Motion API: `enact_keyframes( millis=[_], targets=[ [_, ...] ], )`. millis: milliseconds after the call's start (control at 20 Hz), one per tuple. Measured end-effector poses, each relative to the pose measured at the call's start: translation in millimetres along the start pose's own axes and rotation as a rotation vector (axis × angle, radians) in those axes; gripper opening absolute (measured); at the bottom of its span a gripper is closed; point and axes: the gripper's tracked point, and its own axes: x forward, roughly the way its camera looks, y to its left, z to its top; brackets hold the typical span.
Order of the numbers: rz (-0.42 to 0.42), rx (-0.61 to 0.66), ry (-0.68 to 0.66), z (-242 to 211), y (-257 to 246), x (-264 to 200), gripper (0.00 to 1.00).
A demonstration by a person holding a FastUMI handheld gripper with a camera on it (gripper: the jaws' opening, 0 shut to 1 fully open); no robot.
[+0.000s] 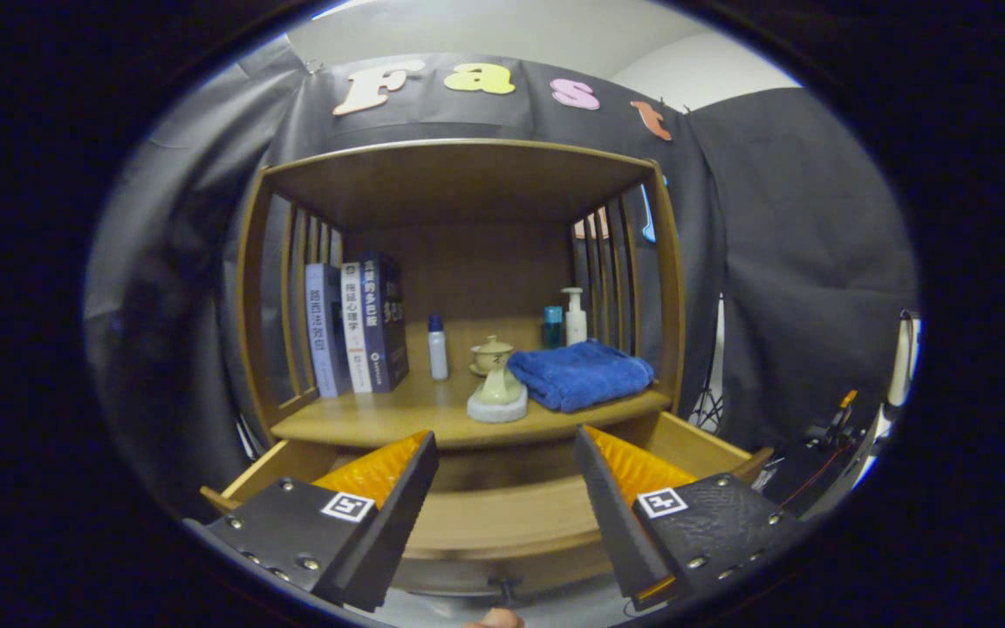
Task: Pull open the drawer, take out the items inside it, and place them on the countertop above the cabinet.
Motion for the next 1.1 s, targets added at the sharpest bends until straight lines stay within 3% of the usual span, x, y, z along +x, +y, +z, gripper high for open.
enact_keyframes(
  millis=[500, 1100],
  targets=[
    [-0.018, 0.009, 0.056, -44, -26, -40, 0.94],
    [0.047, 0.021, 0.187, -98, -23, -24, 0.94]
  ],
)
